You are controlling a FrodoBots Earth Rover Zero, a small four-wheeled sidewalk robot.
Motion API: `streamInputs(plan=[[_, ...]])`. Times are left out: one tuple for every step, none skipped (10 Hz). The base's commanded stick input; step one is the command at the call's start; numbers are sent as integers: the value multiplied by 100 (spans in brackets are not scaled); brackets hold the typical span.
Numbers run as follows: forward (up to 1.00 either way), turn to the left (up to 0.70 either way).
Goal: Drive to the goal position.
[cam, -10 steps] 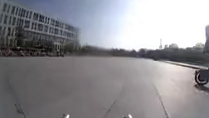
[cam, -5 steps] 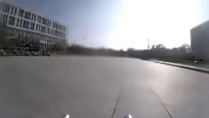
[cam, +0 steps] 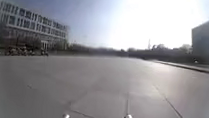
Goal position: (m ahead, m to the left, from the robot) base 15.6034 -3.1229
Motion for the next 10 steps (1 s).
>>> streamInputs(plan=[[100,0],[100,0],[100,0],[100,0],[100,11],[100,-6],[100,-36],[100,-40],[100,-40],[100,-40]])
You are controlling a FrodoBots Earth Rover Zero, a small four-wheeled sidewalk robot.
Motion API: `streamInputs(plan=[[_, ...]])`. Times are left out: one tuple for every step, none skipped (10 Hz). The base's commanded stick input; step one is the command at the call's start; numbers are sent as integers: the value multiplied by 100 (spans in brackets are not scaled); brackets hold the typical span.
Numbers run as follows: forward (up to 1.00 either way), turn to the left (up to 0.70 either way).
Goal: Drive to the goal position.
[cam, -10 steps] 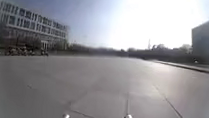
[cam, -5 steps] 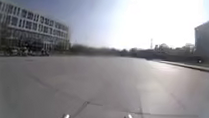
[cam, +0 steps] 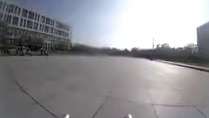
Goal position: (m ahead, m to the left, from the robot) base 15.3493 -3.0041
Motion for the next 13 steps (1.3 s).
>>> streamInputs(plan=[[100,-40],[100,-38],[100,-40],[100,-40],[100,-40],[100,-30],[100,14],[100,1],[100,0],[100,0],[100,0],[100,0],[100,0]])
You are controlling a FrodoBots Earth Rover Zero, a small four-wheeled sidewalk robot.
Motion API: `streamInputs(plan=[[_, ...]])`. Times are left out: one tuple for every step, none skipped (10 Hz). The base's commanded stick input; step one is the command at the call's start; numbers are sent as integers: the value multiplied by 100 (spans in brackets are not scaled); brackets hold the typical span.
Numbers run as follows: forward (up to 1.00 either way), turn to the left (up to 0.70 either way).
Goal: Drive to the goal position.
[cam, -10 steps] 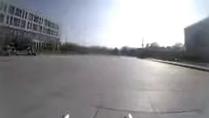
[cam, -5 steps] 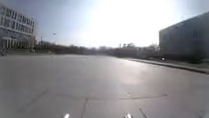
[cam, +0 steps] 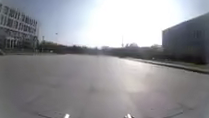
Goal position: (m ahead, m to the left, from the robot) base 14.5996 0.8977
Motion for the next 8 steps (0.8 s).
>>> streamInputs(plan=[[100,0],[100,0],[100,0],[100,0],[100,0],[100,0],[100,0],[100,0]])
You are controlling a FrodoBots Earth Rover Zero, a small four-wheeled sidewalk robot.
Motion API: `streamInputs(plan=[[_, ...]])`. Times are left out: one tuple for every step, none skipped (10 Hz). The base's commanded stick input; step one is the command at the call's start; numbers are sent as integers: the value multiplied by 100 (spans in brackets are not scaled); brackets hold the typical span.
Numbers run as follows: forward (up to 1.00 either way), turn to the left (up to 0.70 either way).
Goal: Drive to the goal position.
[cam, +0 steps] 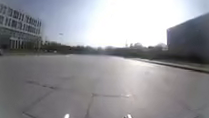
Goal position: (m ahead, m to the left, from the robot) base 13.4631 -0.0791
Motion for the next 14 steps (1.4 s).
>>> streamInputs(plan=[[100,3],[100,4],[100,5],[100,3],[100,0],[100,0],[100,0],[100,0],[100,0],[100,0],[100,0],[100,0],[100,0],[100,0]])
